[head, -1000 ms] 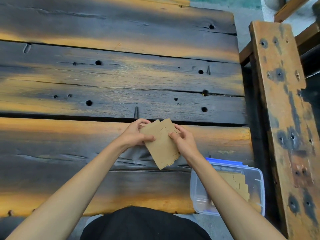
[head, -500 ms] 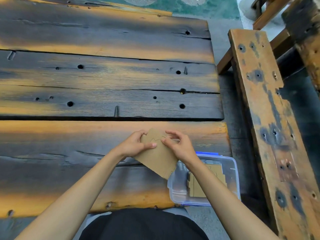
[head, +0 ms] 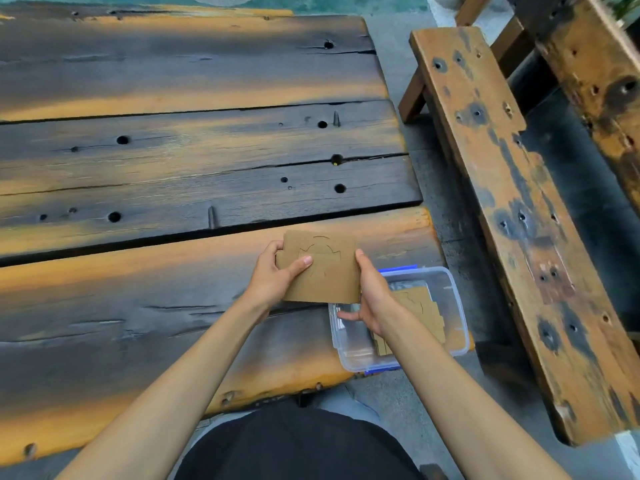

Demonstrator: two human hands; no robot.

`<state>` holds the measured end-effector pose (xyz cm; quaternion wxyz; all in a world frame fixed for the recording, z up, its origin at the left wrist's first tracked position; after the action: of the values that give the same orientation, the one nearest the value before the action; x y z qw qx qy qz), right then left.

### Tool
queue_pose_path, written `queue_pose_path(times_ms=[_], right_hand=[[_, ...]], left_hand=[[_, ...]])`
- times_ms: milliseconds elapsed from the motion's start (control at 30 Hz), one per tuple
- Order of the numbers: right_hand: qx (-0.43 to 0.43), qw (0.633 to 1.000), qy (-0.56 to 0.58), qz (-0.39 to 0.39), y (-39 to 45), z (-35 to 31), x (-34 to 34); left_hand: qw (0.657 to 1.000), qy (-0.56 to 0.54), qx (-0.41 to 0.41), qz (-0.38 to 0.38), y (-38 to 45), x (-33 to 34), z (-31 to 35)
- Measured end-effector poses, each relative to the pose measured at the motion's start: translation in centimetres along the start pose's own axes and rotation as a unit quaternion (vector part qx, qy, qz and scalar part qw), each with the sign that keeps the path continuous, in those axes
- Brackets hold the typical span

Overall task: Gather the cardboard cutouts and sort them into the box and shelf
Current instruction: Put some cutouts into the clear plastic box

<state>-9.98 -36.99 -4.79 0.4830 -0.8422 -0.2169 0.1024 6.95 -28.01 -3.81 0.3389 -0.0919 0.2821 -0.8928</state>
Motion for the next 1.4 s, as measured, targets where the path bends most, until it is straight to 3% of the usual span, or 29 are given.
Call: queue_pose_path(times_ms=[167,433,700,800,900,967,1100,1233,1400], right_hand=[[-0.036,0.997,0.041,0.059,-1.4,0.8,-0.2],[-0.054,0.977,0.169,0.121,-3.3,2.7,-2.1],[-0.042,0.971,0.175,0.157,-3.8,3.9,-5.6],[-0.038,0.973,0.161,0.163,-3.6,3.9,-8.6],[-0.033,0.977,0.128,0.168,-3.4,3.6,-10.6],[-0.028,0.983,0.086,0.162,-3.1,3.4,-12.0],[-0.04,0.987,-0.027,0.154,-2.4,2.6,-15.4],[-0.169,0.94,-0.225,0.191,-2.6,-0.7,-19.5],[-0.215,0.927,-0.278,0.131,-1.9,-2.2,-21.8]], left_hand=[[0.999,0.008,0.018,-0.033,-1.1,0.3,0.0],[0.998,0.027,-0.031,-0.039,-1.9,2.3,-0.1],[0.998,0.016,-0.055,-0.028,-3.8,5.4,-1.5],[0.995,0.023,-0.052,-0.082,-4.8,8.3,-2.3],[0.984,0.06,-0.038,-0.162,-5.5,10.1,-3.2],[0.98,0.086,-0.033,-0.175,-5.6,11.2,-4.0],[0.986,0.082,-0.034,-0.139,-5.7,13.4,-5.2],[0.991,0.066,-0.06,-0.096,-5.7,15.2,-7.3],[0.99,0.051,-0.113,-0.061,-5.2,16.4,-10.3]])
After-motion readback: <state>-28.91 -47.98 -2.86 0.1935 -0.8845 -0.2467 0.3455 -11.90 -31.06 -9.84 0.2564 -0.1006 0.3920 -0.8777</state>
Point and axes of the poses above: each hand's wrist, its own y-axis towards the middle knuckle, its own x-axis out of the palm, z = x × y, the point moved 8 cm from there along y, towards the middle knuckle, and after that the axes turned 3 degrees about -x, right-handed, at the moved point
